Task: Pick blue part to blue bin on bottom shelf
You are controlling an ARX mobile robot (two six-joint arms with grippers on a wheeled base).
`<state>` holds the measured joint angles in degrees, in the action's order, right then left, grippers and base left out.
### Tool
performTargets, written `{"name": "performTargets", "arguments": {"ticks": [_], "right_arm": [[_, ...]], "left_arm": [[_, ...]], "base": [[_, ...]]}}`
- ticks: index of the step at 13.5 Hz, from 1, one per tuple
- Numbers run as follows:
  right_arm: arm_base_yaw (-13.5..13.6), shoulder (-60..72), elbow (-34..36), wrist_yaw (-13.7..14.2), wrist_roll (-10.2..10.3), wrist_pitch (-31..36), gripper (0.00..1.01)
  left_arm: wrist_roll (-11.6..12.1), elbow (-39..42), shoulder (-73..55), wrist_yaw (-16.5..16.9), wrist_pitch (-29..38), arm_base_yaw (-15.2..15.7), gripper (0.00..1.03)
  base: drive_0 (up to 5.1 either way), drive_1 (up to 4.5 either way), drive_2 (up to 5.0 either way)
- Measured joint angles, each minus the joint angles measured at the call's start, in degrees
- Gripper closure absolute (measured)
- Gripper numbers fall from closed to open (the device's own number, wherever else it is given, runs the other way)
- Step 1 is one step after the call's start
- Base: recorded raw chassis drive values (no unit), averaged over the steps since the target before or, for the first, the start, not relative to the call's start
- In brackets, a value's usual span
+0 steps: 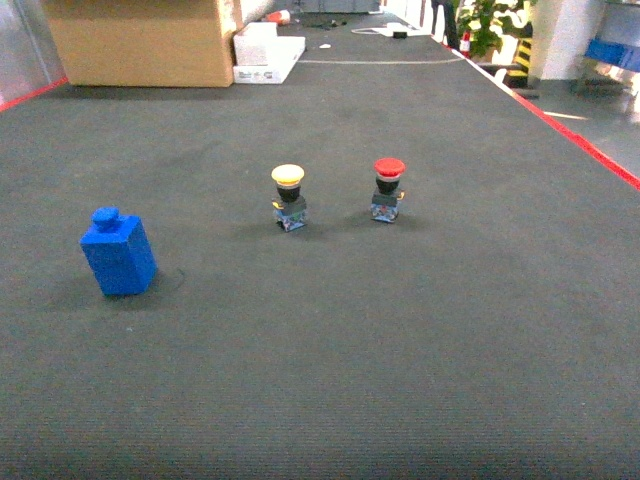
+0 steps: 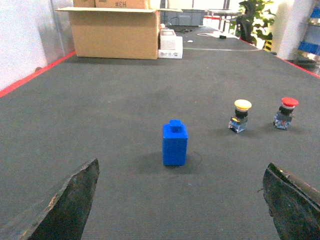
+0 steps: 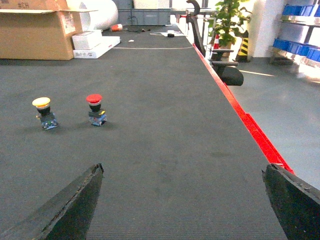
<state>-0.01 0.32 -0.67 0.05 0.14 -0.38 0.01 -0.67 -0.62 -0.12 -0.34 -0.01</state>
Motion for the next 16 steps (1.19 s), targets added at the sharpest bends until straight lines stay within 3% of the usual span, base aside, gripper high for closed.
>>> {"name": "performTargets", "arguments": {"ticks": [14,15,16], "right_arm": [[0.0,0.0,0.0,0.0,0.0,0.1,0.03],[0.0,0.0,0.0,0.0,0.0,0.1,0.03],[0.0,0.0,0.0,-0.1,0.0,0.2,0.03]], "left_arm": [[-0.3,-0.1,-0.2,-0.7,-0.9,-0.3,0.05],[-3.0,-1.2,-5.6,-9.0,-3.3,-4.6,0.05],[-4.2,0.1,-15.3,-13.4,2.7,-7.2,0.05]], "base": [[0.0,0.0,0.0],[0.0,0.0,0.0],[0.0,0.0,0.0]]}}
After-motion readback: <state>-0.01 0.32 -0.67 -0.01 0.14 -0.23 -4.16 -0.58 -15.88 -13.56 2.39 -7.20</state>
